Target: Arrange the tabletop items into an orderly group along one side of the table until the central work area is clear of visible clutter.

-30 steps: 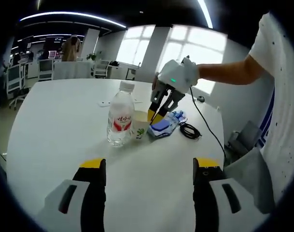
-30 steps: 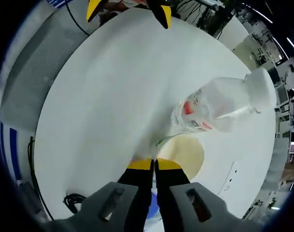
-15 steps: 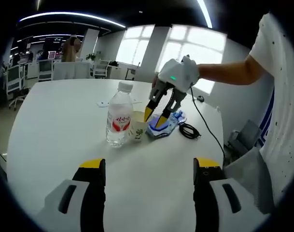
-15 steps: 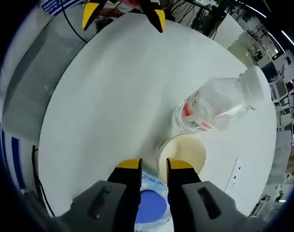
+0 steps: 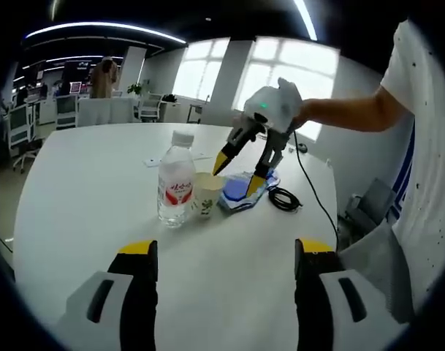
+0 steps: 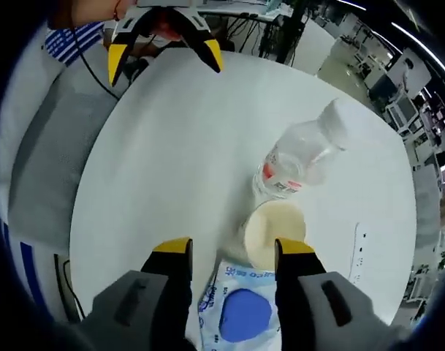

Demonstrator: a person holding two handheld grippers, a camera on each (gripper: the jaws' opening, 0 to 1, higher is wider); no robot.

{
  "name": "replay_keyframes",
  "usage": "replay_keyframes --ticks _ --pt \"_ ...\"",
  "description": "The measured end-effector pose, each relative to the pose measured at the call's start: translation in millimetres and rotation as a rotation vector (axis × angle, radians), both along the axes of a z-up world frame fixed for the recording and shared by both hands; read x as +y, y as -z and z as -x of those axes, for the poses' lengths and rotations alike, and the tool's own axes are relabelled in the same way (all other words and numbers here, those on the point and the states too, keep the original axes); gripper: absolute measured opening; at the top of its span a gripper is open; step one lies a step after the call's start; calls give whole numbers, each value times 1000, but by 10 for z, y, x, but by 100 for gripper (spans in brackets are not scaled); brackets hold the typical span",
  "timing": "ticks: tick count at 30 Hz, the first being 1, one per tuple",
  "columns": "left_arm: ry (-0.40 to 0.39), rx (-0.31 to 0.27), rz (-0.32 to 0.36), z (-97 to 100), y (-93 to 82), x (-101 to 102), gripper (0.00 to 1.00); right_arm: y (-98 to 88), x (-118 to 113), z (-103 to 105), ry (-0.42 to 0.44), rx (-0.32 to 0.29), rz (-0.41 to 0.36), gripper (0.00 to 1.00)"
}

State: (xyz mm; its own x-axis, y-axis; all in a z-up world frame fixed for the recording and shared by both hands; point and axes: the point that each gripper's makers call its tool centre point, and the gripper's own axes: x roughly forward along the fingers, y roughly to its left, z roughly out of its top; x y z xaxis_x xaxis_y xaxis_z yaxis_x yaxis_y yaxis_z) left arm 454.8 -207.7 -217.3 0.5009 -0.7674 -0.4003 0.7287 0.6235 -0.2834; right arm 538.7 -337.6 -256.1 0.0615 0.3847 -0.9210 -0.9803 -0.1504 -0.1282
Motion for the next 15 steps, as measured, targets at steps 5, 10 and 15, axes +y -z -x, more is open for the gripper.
replay_keyframes --ticks 5,10,15 --pt "5 -8 -5 6 -33 -28 80 -50 -35 29 44 6 -32 48" --pt "10 -17 -10 14 -83 -59 82 -108 -70 79 85 10 -63 52" --pt "12 -25 -17 20 -126 -78 84 -166 -119 130 135 13 -97 57"
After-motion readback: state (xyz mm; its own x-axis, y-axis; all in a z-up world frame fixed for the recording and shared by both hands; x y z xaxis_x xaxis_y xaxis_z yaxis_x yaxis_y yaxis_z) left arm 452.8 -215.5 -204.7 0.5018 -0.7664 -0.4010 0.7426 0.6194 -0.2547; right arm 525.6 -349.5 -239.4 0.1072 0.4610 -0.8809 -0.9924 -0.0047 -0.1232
